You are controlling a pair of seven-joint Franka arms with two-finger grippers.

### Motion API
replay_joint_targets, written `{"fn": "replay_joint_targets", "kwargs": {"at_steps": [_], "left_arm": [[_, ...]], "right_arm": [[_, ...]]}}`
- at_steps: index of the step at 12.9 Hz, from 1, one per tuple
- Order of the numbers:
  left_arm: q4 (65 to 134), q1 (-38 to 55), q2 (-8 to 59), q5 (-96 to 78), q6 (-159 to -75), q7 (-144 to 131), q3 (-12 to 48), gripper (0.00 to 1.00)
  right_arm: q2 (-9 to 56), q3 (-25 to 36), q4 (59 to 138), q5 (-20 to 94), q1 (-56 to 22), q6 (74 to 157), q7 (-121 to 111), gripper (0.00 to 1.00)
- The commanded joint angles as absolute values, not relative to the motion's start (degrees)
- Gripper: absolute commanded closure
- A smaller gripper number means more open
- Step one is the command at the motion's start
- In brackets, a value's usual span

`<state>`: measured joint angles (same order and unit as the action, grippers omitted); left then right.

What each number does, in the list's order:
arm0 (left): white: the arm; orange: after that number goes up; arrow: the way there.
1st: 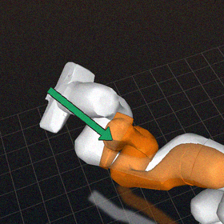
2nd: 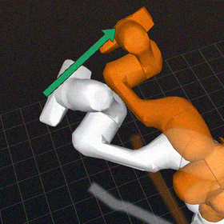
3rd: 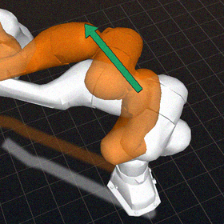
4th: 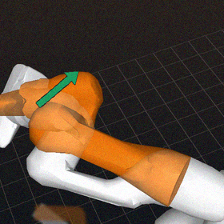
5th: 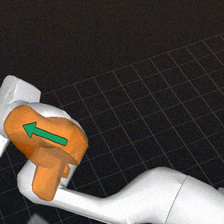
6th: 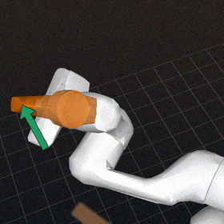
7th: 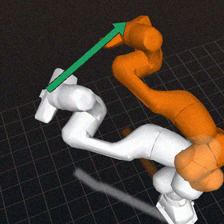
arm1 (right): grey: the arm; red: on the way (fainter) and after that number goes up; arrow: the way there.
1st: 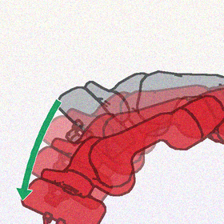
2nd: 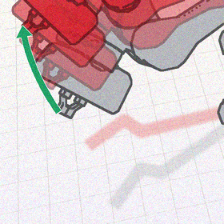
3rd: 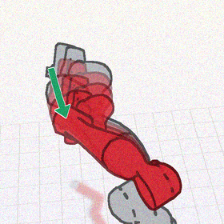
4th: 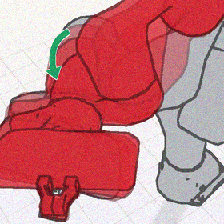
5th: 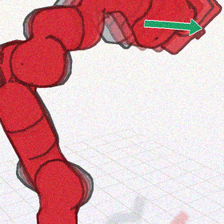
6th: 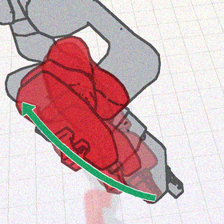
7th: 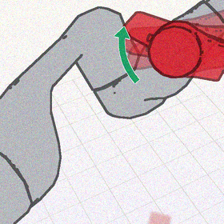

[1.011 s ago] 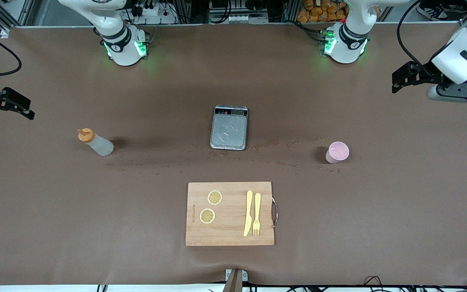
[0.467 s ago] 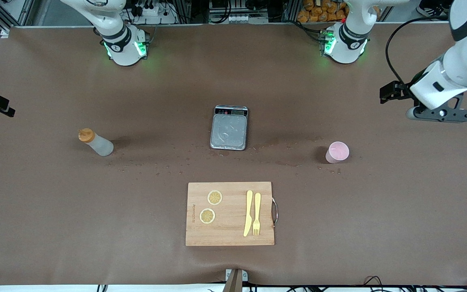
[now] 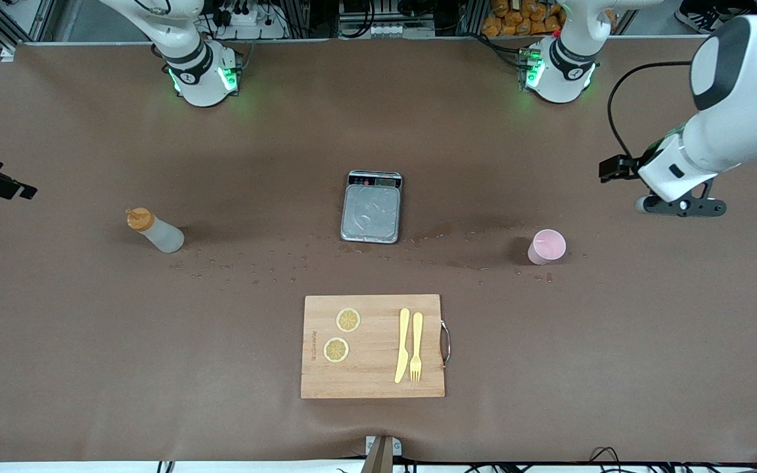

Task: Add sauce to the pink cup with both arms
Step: 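Move the left gripper toward the pink cup, then grasp the pink cup with the left gripper while the right gripper reaches the bottle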

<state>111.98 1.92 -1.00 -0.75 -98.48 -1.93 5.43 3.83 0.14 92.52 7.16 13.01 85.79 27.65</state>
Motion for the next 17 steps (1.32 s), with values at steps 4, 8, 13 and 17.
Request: {"fn": "replay_joint_targets", "kwargs": {"at_steps": [4,8,13,17], "left_arm": [[116.9,1.2,2.5,-1.7,-108.8,-1.1,5.8,0.0],[116.3,-0.1,8.8,-5.0,-111.8,-2.0,5.7,0.0],[114.9,-2.5,13.5,-8.3,-113.6,-2.0,5.7,0.0],[114.2,-3.7,16.1,-10.1,-115.7,-2.1,5.7,0.0]], "right_arm": [[8.6,-0.5,92.5,17.4,18.4,83.2,45.4,0.0],[12.9,-0.5,93.9,25.7,22.9,81.9,54.3,0.0],[17.0,-0.5,99.5,35.2,30.4,80.2,54.3,0.0],[22.5,-0.5,104.4,42.6,36.5,80.2,52.3,0.0]]}}
